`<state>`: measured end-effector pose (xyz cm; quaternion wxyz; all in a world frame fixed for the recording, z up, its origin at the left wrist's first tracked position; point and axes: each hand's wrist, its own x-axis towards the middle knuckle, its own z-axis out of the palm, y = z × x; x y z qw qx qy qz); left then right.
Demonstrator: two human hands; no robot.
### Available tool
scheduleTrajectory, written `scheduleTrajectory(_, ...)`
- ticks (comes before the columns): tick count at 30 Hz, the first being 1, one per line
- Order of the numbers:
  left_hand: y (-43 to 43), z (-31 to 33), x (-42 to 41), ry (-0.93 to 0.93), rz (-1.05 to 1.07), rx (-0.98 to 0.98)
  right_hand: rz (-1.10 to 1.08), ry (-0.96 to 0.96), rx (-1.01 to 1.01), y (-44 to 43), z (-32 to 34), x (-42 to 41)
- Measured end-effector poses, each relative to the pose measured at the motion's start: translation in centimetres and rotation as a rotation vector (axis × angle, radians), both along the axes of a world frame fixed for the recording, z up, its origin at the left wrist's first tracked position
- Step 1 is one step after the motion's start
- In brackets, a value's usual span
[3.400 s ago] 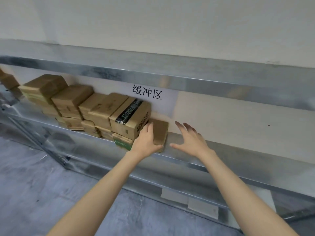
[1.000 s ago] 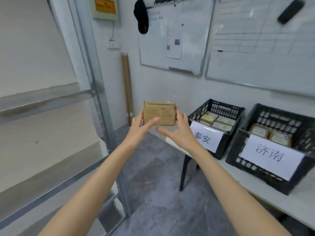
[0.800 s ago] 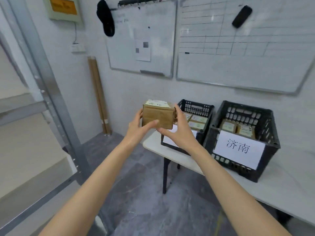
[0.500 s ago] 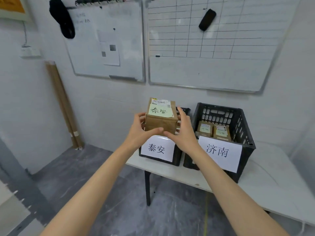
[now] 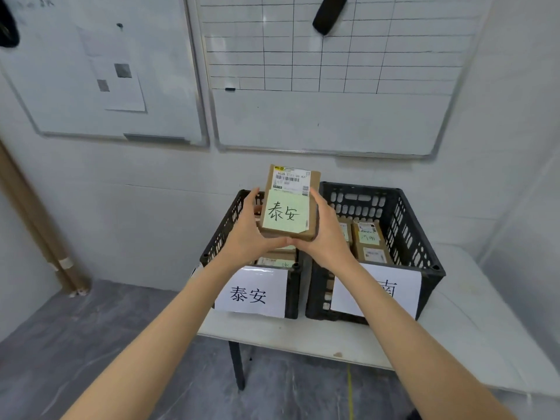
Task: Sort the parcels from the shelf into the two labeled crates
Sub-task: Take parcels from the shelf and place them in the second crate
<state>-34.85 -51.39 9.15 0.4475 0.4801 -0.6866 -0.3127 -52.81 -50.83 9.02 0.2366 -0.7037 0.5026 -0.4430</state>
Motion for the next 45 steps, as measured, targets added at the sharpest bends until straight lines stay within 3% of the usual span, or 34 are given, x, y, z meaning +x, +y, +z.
scheduleTrajectory(8, -5.7, -2.9, -2.4, -0.055, -0.001, -0.027, -0.027, 0.06, 0.037, -5.2, -2.0, -1.9)
scheduleTrajectory(22, -11.2, -5.2, -4.2, -0.08, 0.198, -0.009, 0.123, 0.084, 0.088, -13.5, -5.1, -3.4)
scheduleTrajectory(31, -14.9, -6.6, -1.7, -0.323, 0.292, -0.022, 0.18, 0.082, 0.148, -17.9, -7.5, -1.5)
scheduleTrajectory(45, -22.9, -12.4, 5.6, -0.304, 0.219, 0.235, 0.305, 0.211, 0.348, -26.4, -12.7, 2.2)
